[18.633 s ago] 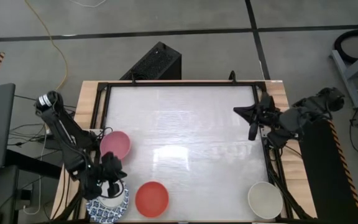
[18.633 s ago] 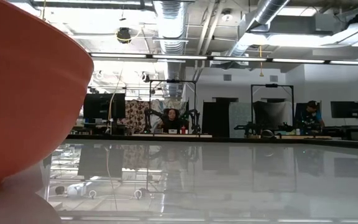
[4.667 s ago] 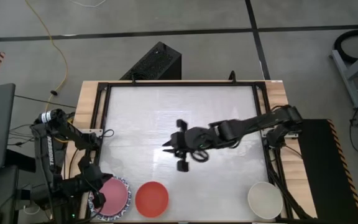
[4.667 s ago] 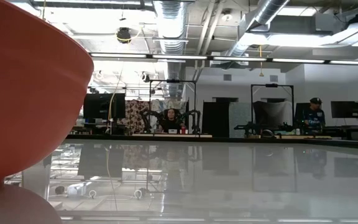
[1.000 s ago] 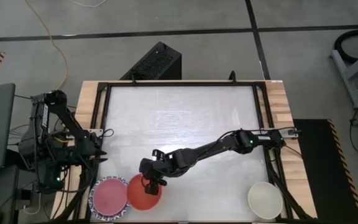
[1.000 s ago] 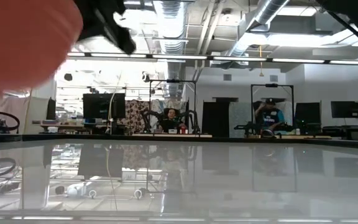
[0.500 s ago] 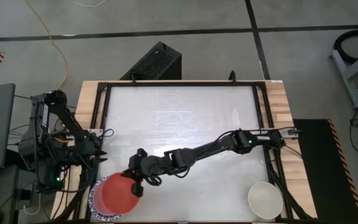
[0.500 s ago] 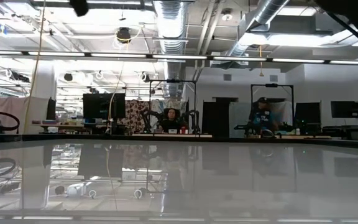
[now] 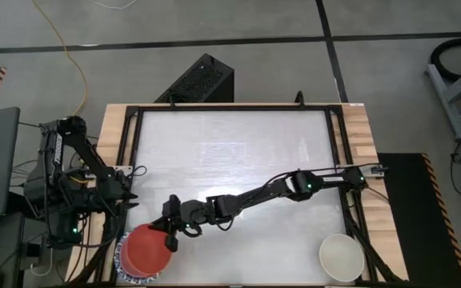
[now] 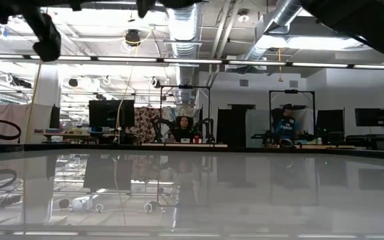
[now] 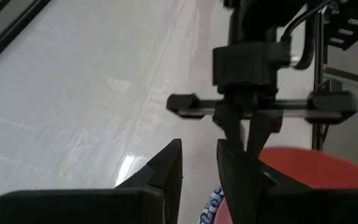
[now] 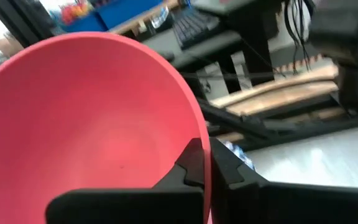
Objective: Nest bowls inside each other by size order
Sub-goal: Stack the orange bowl onto the pink bowl
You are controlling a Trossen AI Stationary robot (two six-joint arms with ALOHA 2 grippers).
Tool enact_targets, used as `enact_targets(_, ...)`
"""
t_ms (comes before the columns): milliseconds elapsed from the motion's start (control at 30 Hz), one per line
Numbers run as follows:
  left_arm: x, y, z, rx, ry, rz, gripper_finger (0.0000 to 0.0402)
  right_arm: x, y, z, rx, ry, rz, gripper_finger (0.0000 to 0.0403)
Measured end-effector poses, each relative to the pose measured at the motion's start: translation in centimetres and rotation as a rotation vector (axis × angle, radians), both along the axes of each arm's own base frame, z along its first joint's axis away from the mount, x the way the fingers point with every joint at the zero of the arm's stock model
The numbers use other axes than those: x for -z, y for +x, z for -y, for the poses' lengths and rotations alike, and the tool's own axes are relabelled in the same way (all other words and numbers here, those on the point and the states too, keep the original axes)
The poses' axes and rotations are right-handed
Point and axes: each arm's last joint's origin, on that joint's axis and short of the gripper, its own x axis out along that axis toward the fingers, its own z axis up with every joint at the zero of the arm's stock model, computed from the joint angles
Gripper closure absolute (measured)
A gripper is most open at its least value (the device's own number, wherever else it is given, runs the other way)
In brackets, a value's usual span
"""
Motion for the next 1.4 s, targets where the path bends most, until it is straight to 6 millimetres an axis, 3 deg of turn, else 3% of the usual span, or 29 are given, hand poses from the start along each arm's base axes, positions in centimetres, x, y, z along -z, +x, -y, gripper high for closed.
enact_targets(1133, -0.1, 0.1, -0.1, -0.026, 0.003, 0.038, 0.0313, 0.7, 0.3, 0.6, -0.008, -0.025, -0.007, 0.0372)
enact_targets(1400, -0.1, 0.1, -0.1, -0.029, 0.001, 0.040, 0.0313, 1.7, 0.7, 0.6, -0.006, 0.001, 0.017, 0.0372)
